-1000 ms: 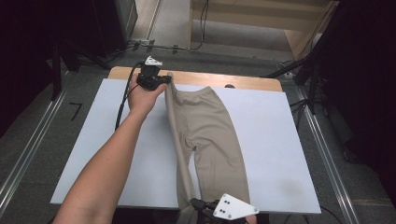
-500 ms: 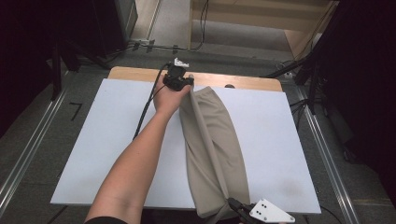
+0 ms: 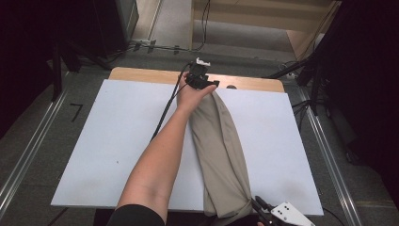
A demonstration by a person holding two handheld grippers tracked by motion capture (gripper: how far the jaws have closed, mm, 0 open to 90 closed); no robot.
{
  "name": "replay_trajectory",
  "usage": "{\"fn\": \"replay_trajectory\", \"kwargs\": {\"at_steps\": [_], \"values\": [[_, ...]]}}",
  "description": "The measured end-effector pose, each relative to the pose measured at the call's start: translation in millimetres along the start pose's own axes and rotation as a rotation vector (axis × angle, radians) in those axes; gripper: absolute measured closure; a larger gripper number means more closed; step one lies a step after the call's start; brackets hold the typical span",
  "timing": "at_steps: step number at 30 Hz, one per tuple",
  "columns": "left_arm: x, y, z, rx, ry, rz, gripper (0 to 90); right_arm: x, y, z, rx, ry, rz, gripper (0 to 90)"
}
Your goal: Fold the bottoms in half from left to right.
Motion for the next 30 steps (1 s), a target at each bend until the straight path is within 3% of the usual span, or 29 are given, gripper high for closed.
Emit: {"fn": "replay_trajectory", "kwargs": {"at_steps": [2,4,8,11,14,16,18,23,24,25,26,28,30], "values": [[4.4,-1.2,12.3,-0.023,0.008,0.002,23.9,1.1,-3.8,1.7,-0.024,-0.028,-0.012,55.2],[14.0,5.5,23.9,-0.006,0.003,0.006,22.7,9.8,-10.4,2.7,-0.051,-0.057,0.023,54.4],[42.0,35.9,44.1,0.060,-0.050,0.025,21.9,44.7,-20.4,-6.8,-0.075,-0.154,0.083,52.5],[60.3,62.6,52.8,0.108,-0.093,0.070,22.4,72.1,-24.2,-21.7,-0.059,-0.203,0.126,49.7],[67.9,83.2,54.1,0.136,-0.103,0.104,25.2,95.2,-24.3,-37.5,-0.020,-0.257,0.167,51.2],[69.5,93.9,50.8,0.174,-0.124,0.102,26.6,103.9,-24.8,-48.5,-0.005,-0.253,0.190,50.5],[66.5,98.5,45.4,0.183,-0.122,0.101,28.0,108.1,-25.8,-60.1,0.006,-0.244,0.182,46.0],[59.7,101.0,33.1,0.166,-0.147,0.085,38.2,102.9,-15.9,-79.9,0.066,-0.132,0.210,41.6],[60.3,101.3,32.7,0.171,-0.162,0.071,44.4,101.5,-15.1,-80.1,0.062,-0.137,0.187,46.2],[61.8,101.0,32.9,0.175,-0.185,0.064,50.3,99.4,-14.5,-79.1,0.069,-0.147,0.161,59.4],[62.5,100.7,32.9,0.175,-0.189,0.069,57.3,97.4,-13.9,-78.2,0.072,-0.153,0.159,65.2],[61.7,101.3,32.7,0.176,-0.160,0.092,70.3,95.2,-13.2,-76.1,0.079,-0.157,0.148,83.8],[61.3,101.9,32.8,0.176,-0.150,0.095,80.1,95.9,-14.7,-74.9,0.122,-0.161,0.150,86.2]]}}
Point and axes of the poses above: each handheld gripper's, and its own axes: z roughly backward along the jaws, y roughly out of its underside, x roughly to its left, the point moved 9 cm from there along -z, roughly forward along the jaws, and after that the axes turned 10 degrees about -x, right-handed, at the moved point
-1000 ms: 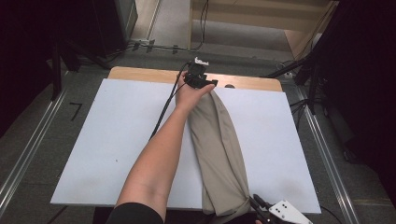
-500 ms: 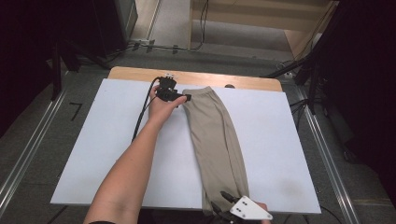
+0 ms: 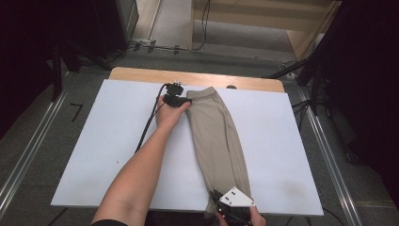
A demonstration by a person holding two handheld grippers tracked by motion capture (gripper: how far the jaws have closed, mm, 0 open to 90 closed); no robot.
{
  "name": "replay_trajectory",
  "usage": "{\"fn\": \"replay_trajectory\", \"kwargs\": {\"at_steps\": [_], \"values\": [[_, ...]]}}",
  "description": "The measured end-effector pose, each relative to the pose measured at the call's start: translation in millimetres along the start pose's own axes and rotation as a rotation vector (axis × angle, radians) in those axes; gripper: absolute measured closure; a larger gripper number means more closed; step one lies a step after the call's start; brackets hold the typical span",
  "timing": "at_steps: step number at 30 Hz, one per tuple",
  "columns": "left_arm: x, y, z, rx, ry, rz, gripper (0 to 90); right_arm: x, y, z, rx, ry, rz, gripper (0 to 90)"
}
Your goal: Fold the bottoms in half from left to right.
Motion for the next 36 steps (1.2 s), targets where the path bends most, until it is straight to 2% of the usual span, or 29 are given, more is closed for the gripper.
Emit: {"fn": "replay_trajectory", "kwargs": {"at_steps": [3,8,13,17,20,23,25,27,28,29,30,31,32,34,35,36], "values": [[-1.5,-2.4,2.1,-0.011,-0.002,-0.011,85.4,0.0,-3.2,-1.0,0.041,-0.013,0.012,87.2],[2.5,-17.5,14.0,-0.057,0.008,-0.005,86.9,8.0,-10.4,-3.4,0.010,-0.093,-0.035,87.7],[17.5,-36.3,32.4,-0.068,-0.003,-0.015,87.0,36.3,-31.3,-10.7,-0.024,-0.142,0.029,87.7],[29.2,-42.8,44.7,-0.054,-0.020,-0.046,87.0,63.8,-48.2,-21.9,-0.046,-0.180,0.050,87.7],[35.7,-42.6,49.9,-0.040,-0.013,-0.021,87.1,81.4,-57.8,-30.9,-0.048,-0.206,0.050,87.7],[43.3,-39.9,52.6,-0.022,-0.025,-0.026,87.1,98.5,-66.3,-37.3,-0.052,-0.224,0.075,87.7],[48.7,-36.9,53.4,-0.013,-0.030,-0.016,87.1,107.6,-72.1,-39.1,-0.064,-0.236,0.084,87.5],[54.8,-34.3,55.0,-0.028,-0.044,0.009,85.4,108.3,-76.5,-40.0,-0.102,-0.208,0.077,86.5],[55.7,-33.6,55.1,-0.051,-0.015,0.042,80.0,108.2,-77.2,-41.0,-0.113,-0.211,0.076,81.4],[57.6,-32.0,55.1,-0.059,0.008,0.085,67.1,108.3,-77.9,-42.0,-0.124,-0.230,0.071,63.8],[61.1,-28.9,56.6,-0.059,0.018,0.109,50.8,109.5,-77.7,-43.1,-0.117,-0.271,0.050,49.2],[61.8,-28.0,58.7,-0.071,0.030,0.111,37.2,109.1,-76.9,-43.3,-0.109,-0.308,0.036,39.1],[62.9,-26.9,63.1,-0.089,0.047,0.107,32.0,107.9,-77.2,-41.9,-0.115,-0.318,0.034,35.8],[63.1,-25.3,74.5,-0.134,0.090,0.110,25.6,98.9,-80.3,-35.1,-0.151,-0.277,0.047,31.5],[60.9,-23.1,82.0,-0.152,0.134,0.095,22.1,92.3,-83.1,-31.0,-0.174,-0.260,0.057,31.4],[60.0,-21.0,90.0,-0.173,0.157,0.088,17.9,85.7,-86.5,-27.8,-0.193,-0.256,0.055,31.1]]}}
Point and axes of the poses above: each handheld gripper's, and its own axes: z roughly backward along the jaws, y roughly out of its underside, x roughly to its left, the point moved 9 cm from there along -z, roughly forward along the jaws, and after that the axes turned 10 degrees about -x, right-handed, at the moved point
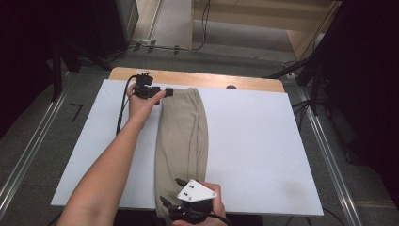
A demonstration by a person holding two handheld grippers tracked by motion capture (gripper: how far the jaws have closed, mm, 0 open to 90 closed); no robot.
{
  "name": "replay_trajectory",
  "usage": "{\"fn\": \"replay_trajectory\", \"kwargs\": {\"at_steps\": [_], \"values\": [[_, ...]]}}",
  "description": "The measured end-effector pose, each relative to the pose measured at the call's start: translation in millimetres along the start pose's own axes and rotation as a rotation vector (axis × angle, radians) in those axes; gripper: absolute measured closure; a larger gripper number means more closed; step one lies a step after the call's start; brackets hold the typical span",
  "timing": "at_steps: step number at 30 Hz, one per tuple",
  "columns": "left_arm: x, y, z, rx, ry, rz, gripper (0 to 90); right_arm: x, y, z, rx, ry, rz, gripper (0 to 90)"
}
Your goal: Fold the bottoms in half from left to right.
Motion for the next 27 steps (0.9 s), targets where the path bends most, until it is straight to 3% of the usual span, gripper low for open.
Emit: {"fn": "replay_trajectory", "kwargs": {"at_steps": [3,4,9,12,14,18,20,22,24,27], "values": [[-7.3,6.9,28.5,-0.053,0.065,-0.016,13.9,-26.5,-9.1,4.4,-0.004,0.014,-0.028,24.1],[-12.3,12.8,40.7,-0.064,0.083,-0.039,13.8,-36.8,-12.5,4.2,-0.006,0.012,-0.048,22.4],[-33.6,45.0,87.4,-0.069,0.109,-0.122,9.9,-96.6,-29.7,-4.1,-0.015,0.069,-0.100,14.5],[-48.3,65.5,117.7,-0.100,0.140,-0.124,7.1,-130.0,-42.4,-12.4,-0.027,0.098,-0.123,13.1],[-58.3,79.6,136.4,-0.120,0.151,-0.129,0.6,-148.9,-51.3,-20.3,-0.037,0.108,-0.137,13.1],[-74.1,114.9,167.5,-0.076,0.135,-0.191,0.0,-181.7,-63.2,-45.1,-0.028,0.118,-0.178,13.1],[-78.2,130.1,182.6,-0.073,0.141,-0.188,0.0,-195.9,-65.3,-61.7,-0.001,0.134,-0.161,14.3],[-74.1,141.2,195.9,-0.074,0.108,-0.189,0.0,-208.3,-66.2,-78.5,0.021,0.142,-0.158,21.1],[-67.3,146.9,204.7,-0.074,0.086,-0.179,0.0,-223.4,-65.4,-97.7,0.047,0.181,-0.163,26.6],[-52.3,152.7,216.2,-0.077,0.026,-0.213,0.0,-240.5,-64.2,-117.5,0.060,0.240,-0.219,39.4]]}}
Point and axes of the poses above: each handheld gripper's, and its own axes: z roughly backward along the jaws, y roughly out of its underside, x roughly to its left, the point moved 9 cm from there along -z, roughly forward along the jaws, and after that the axes turned 10 degrees about -x, right-handed, at the moved point
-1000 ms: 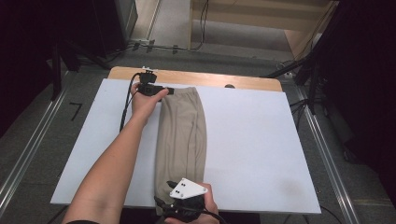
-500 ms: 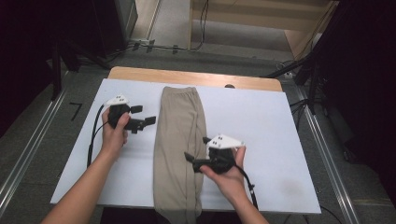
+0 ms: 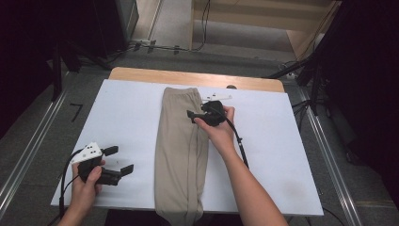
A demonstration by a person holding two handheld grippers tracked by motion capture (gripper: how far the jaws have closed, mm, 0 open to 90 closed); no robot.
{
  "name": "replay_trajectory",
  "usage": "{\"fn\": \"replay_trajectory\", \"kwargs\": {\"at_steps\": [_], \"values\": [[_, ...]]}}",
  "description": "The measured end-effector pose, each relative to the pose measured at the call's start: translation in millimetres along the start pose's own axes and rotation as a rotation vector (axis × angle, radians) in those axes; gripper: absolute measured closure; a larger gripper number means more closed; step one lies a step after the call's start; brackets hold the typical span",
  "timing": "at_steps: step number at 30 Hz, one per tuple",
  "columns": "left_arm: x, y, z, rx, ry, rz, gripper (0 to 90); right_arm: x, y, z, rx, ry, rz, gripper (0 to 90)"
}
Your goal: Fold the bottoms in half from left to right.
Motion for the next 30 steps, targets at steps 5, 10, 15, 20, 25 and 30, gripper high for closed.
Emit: {"fn": "replay_trajectory", "kwargs": {"at_steps": [5,10,15,20,25,30], "values": [[2.0,-1.9,6.8,-0.061,0.033,0.033,0.0,-18.9,-7.7,-29.2,0.015,0.064,-0.037,53.7],[-5.0,2.8,3.8,-0.029,0.044,-0.021,0.0,-35.4,-15.1,-49.4,0.011,0.062,-0.074,62.1],[-5.6,2.9,4.0,-0.034,0.063,-0.014,0.0,-40.4,-18.5,-70.6,0.037,0.090,0.036,60.6],[-4.8,1.8,5.6,-0.052,0.083,0.021,0.0,-42.2,-17.7,-87.1,0.095,0.145,0.022,57.6],[-4.2,0.6,7.0,-0.068,0.097,0.041,0.0,-51.1,-15.9,-99.1,0.114,0.182,-0.029,56.2],[-3.1,-0.7,8.0,-0.083,0.114,0.066,0.0,-50.0,-14.7,-101.7,0.114,0.120,-0.049,76.0]]}}
Point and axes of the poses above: each handheld gripper's, and its own axes: z roughly backward along the jaws, y roughly out of its underside, x roughly to its left, the point moved 9 cm from there along -z, roughly forward along the jaws, and after that the axes turned 10 degrees about -x, right-handed, at the moved point
